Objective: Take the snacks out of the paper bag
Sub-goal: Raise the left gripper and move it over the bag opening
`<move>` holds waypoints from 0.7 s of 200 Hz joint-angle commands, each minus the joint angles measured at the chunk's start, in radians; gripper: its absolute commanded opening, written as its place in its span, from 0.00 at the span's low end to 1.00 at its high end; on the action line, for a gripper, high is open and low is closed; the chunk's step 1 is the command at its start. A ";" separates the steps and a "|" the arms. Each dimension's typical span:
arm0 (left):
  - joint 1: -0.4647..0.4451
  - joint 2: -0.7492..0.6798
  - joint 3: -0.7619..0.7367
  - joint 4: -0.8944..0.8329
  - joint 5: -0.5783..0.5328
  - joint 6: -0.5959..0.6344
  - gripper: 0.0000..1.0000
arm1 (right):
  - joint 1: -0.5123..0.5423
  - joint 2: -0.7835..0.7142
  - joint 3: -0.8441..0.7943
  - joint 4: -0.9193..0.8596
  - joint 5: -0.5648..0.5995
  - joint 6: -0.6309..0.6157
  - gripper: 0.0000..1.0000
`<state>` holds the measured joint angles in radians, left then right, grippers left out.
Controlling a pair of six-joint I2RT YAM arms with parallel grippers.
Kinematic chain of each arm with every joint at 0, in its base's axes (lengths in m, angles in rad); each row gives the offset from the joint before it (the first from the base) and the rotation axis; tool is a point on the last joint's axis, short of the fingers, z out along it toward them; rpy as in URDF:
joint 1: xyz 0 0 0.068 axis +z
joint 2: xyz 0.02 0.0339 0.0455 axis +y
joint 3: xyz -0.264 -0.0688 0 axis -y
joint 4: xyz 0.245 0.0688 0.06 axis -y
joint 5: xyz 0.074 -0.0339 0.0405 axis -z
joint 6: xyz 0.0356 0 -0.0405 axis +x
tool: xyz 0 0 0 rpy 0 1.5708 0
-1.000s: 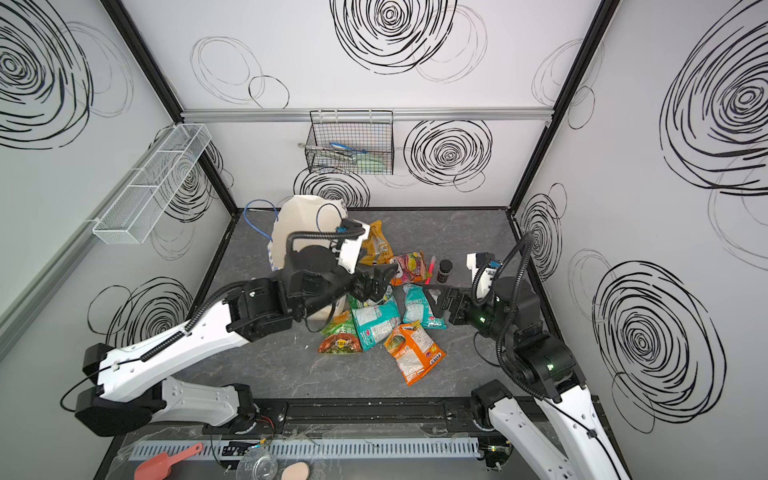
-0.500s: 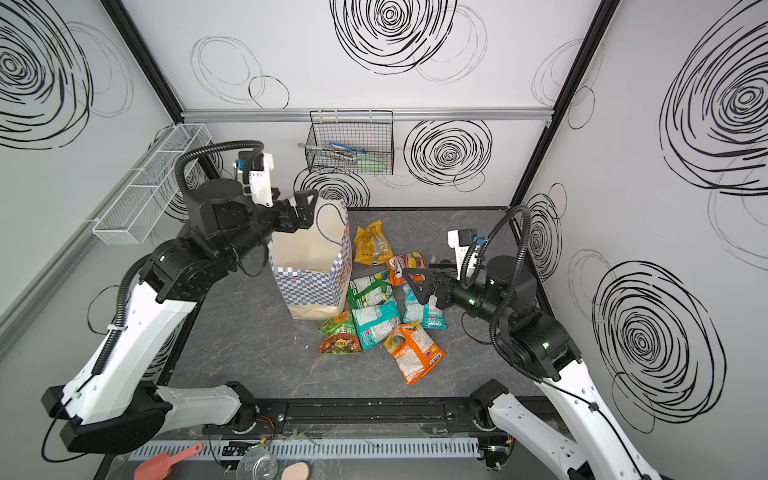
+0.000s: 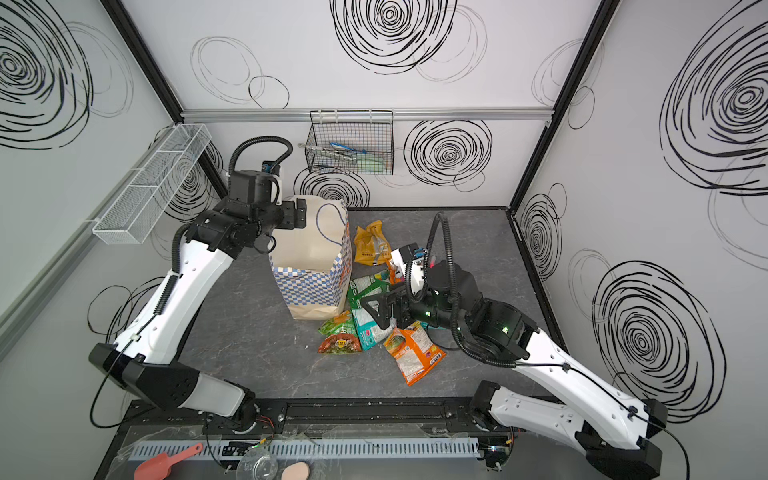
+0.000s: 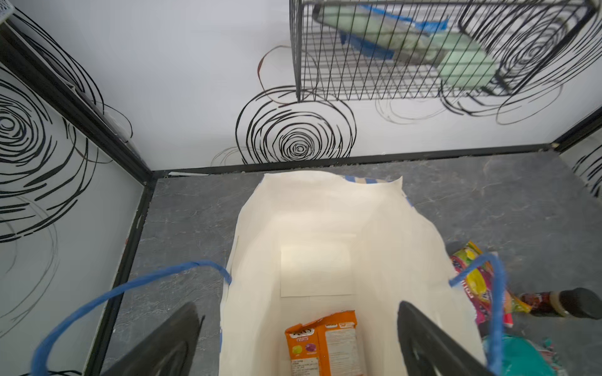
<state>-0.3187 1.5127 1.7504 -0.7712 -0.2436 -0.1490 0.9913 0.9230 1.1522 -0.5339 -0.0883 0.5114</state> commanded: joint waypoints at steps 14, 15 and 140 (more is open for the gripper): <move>0.023 0.046 -0.046 0.012 0.009 0.051 0.96 | 0.017 -0.010 -0.005 0.008 0.048 0.014 0.97; 0.023 0.048 -0.046 0.013 0.010 0.052 0.96 | 0.017 -0.010 -0.005 0.008 0.048 0.014 0.97; 0.065 0.256 -0.043 0.064 0.177 0.048 0.62 | 0.027 -0.045 -0.023 0.004 0.091 0.042 0.97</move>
<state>-0.2798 1.7367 1.7069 -0.7410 -0.1226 -0.1062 1.0103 0.8959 1.1366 -0.5331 -0.0265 0.5400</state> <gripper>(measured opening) 0.670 0.975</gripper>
